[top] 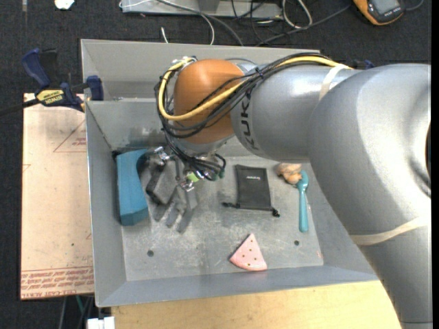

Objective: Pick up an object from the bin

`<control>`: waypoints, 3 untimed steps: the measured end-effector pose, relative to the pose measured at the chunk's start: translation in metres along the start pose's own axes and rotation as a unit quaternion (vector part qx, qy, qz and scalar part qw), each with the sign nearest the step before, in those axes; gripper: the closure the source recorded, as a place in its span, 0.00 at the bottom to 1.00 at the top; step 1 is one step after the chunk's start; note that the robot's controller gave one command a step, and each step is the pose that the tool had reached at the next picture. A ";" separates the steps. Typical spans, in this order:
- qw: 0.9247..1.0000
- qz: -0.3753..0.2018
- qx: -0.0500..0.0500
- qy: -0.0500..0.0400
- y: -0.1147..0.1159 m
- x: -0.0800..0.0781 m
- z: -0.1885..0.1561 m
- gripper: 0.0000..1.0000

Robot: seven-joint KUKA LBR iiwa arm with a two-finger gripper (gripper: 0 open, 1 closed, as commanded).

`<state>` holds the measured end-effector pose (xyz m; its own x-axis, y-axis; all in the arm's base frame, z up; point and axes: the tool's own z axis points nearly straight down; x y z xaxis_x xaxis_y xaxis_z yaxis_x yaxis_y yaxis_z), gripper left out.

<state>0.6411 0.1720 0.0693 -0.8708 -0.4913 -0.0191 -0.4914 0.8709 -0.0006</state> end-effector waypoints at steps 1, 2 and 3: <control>1.000 -0.026 0.000 0.001 -0.021 0.010 -0.002 1.00; 1.000 -0.026 0.000 0.001 -0.021 0.010 -0.002 1.00; 1.000 -0.025 -0.001 -0.001 -0.020 0.009 -0.004 1.00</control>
Offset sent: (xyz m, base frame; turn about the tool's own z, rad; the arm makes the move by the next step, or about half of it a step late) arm 0.0000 0.0000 0.0000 0.0000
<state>0.6430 0.1499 0.0735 -0.8453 -0.5339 -0.0201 -0.5340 0.8455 0.0000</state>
